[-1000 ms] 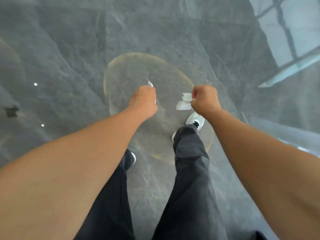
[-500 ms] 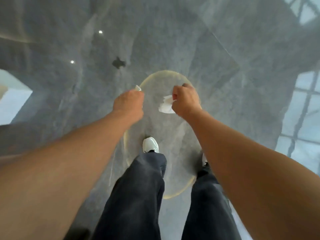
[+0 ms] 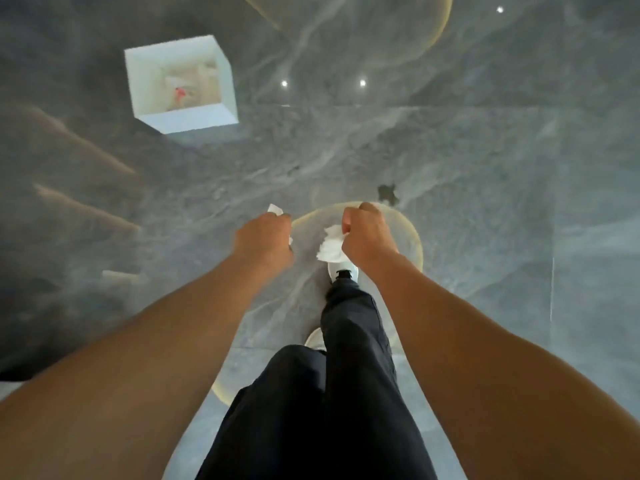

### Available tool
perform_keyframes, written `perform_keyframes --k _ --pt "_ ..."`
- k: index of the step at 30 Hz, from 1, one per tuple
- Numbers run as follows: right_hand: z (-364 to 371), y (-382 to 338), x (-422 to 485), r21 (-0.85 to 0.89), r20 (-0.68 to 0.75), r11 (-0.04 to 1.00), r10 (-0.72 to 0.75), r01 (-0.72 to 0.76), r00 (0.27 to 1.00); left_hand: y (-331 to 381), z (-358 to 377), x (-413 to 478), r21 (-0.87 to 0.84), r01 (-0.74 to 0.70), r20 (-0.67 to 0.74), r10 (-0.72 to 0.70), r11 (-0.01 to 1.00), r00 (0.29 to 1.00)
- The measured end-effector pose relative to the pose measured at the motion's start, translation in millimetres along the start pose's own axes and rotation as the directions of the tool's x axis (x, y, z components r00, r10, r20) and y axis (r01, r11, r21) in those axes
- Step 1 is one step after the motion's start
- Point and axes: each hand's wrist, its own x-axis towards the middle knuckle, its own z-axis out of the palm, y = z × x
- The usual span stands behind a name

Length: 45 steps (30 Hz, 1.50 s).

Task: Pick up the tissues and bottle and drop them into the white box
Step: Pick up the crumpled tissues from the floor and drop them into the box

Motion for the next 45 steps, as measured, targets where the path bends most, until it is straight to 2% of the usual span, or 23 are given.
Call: perform_keyframes --k 9,15,21,26,30,38,42,45 --pt "-34.3 -116.7 102.7 -0.240 0.096 0.960 -0.123 0.143 0.988 -67.9 -78.7 72.7 -0.228 0.206 -0.008 -0.213 0.951 0.977" --pt "-9.5 -227.5 219.9 -0.326 0.161 0.913 -0.202 0.245 0.966 -160.0 -112.4 155.6 -0.246 0.268 -0.026 -0.283 0.931 0.959" --pt "32.5 -330.8 332.7 -0.368 0.249 0.868 -0.253 0.333 0.935 -260.7 -164.1 256.8 -0.306 0.265 -0.053 -0.294 0.915 0.954" --pt "46.1 -391.7 413.3 -0.345 0.193 0.880 -0.274 0.326 0.942 -337.0 -187.0 323.4 -0.316 0.333 -0.051 -0.367 0.888 0.929" --pt "69.7 -417.5 479.9 -0.359 0.176 0.880 -0.264 0.311 0.948 -375.1 -178.3 382.0 -0.389 0.359 -0.007 -0.393 0.848 0.920" --pt "171.9 -409.4 616.5 -0.398 0.293 0.865 -0.197 0.307 0.936 -415.9 -113.3 517.1 -0.461 0.434 0.091 -0.445 0.774 0.891" --pt "204.2 -394.1 648.2 -0.427 0.336 0.844 -0.183 0.323 0.924 -428.6 -80.8 551.6 -0.538 0.468 0.233 -0.410 0.701 0.882" --pt "198.2 -392.9 645.9 -0.469 0.399 0.800 -0.187 0.374 0.898 -432.4 -82.8 552.7 -0.534 0.453 0.269 -0.365 0.714 0.891"
